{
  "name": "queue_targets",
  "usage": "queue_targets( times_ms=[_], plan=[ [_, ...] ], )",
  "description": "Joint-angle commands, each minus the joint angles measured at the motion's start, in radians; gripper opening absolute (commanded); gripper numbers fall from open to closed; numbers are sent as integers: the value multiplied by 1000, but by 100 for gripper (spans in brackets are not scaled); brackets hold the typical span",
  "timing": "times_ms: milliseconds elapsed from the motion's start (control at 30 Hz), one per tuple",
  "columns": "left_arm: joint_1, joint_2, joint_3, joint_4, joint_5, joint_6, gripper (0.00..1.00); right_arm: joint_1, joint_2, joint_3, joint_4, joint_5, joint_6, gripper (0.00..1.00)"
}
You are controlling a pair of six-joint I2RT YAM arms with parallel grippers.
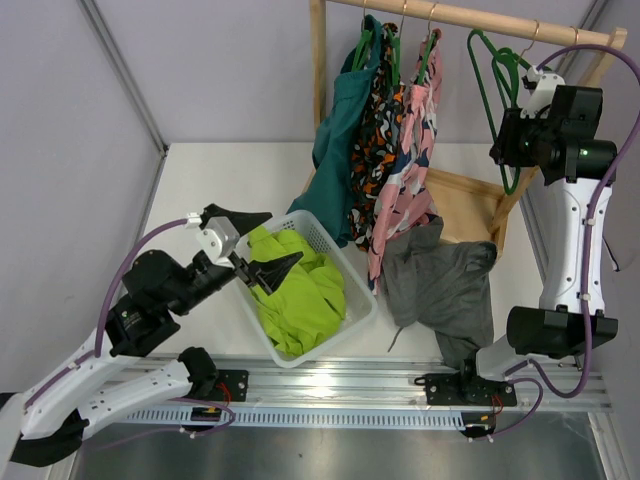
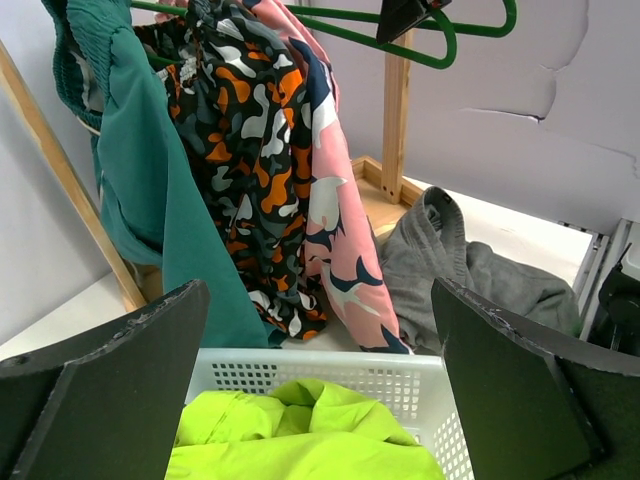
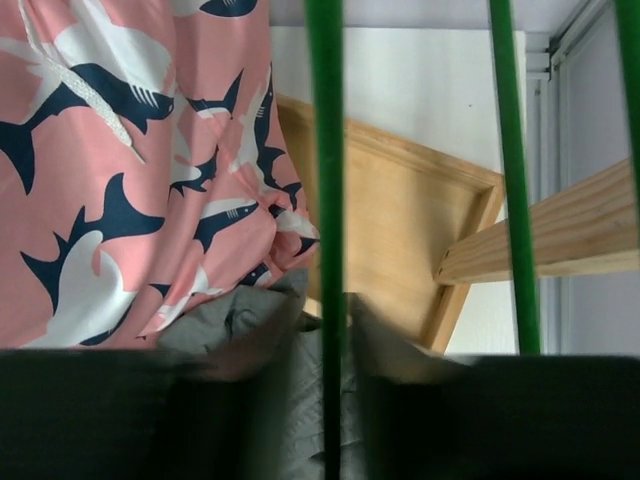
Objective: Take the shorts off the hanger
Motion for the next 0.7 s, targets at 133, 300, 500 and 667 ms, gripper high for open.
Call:
queue_targets(
  times_ms=[133, 300, 500, 667],
  plan=[
    [5, 23, -10, 59, 36, -30, 99, -12, -145, -57, 2, -64, -119, 71],
    [5, 29, -13, 64, 39, -31, 99, -38, -298, -136, 21, -63, -284, 92],
    [5, 38, -22, 74, 42, -30, 99, -52, -568, -347, 121, -102, -454, 96],
    [5, 61, -19, 73, 62, -30, 99, -52, -720, -474, 80, -357, -674, 98]
  ],
)
